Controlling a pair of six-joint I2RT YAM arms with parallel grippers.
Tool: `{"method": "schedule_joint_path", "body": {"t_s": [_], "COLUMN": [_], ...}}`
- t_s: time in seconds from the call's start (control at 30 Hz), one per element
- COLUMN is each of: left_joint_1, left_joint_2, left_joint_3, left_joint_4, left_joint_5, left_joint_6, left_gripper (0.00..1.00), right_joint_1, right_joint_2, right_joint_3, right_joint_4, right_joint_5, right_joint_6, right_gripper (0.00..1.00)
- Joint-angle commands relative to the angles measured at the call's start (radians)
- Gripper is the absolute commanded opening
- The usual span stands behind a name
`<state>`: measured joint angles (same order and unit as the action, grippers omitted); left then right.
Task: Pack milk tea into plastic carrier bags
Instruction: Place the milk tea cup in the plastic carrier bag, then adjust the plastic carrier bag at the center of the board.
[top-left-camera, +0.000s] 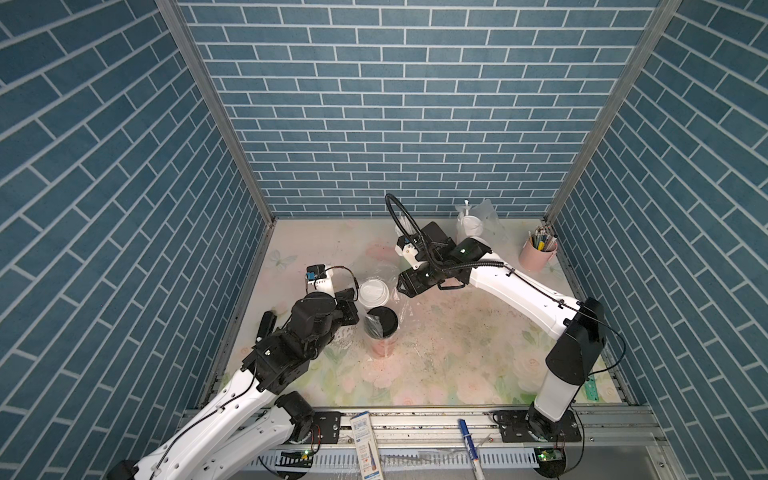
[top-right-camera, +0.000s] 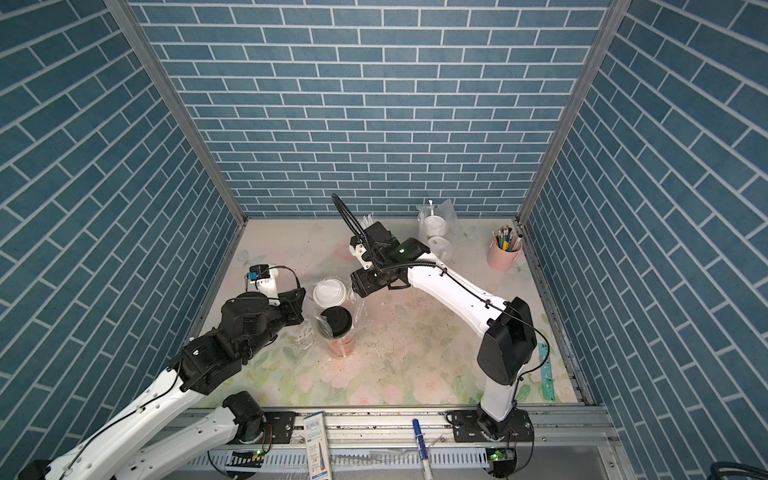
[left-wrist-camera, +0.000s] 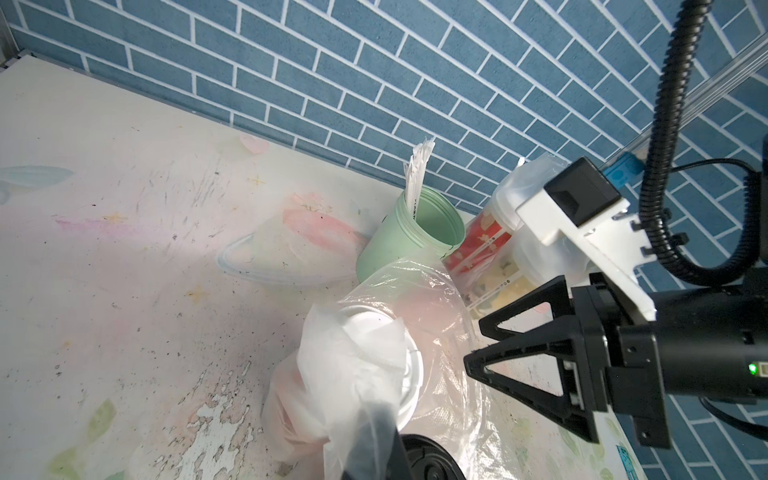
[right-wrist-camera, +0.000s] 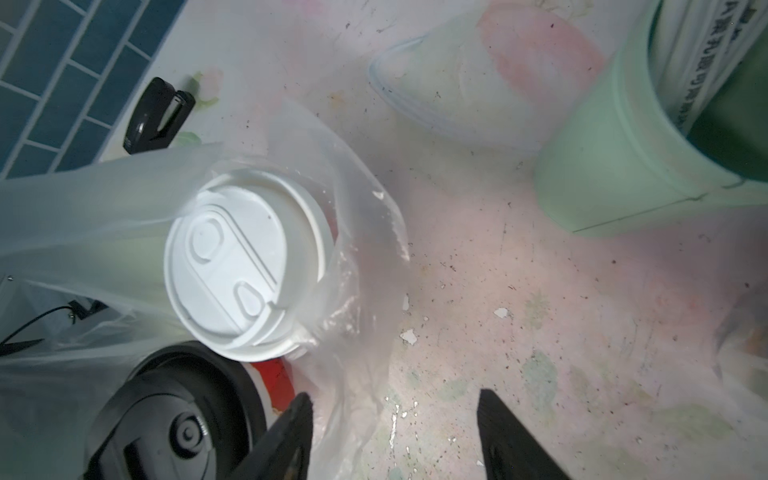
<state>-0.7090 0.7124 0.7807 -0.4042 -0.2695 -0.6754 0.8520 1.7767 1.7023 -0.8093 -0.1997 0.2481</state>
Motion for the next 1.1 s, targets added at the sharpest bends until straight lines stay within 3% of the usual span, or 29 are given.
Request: {"method": "schedule_joint_path", "body": {"t_s": [0.0, 0.3, 0.5, 1.07], "left_joint_1": [0.006, 0.006, 0.005, 0.011], "left_joint_2": [-0.01, -0.028, -0.028, 0.174], "left_joint_3": [-0.008, -0.018, -0.009, 0.19], "left_joint_4": [-0.019, -0.025, -0.021, -0.035], "left_joint_5": [-0.018, -0.026, -0.027, 0.085], "left_joint_6": [0.016, 0.011, 0.01, 0.093], "left_gripper": [0.0, 0.0, 0.0, 0.0], "right_joint_1": [-0.006, -0.019, -0.021, -0.021], "right_joint_2": [0.006, 0.021, 0.002, -0.197], "right_joint_3": [-0.02, -0.043, -0.028, -0.068], "right_joint_4": [0.061, 0.084, 0.058, 0.006], "right_joint_5": [-0.097, -0.187, -0.175, -0.086], "right_joint_6": [0.052, 0.083, 0.085, 0.087], "right_gripper": [0.58, 0.43, 0.0, 0.0]}}
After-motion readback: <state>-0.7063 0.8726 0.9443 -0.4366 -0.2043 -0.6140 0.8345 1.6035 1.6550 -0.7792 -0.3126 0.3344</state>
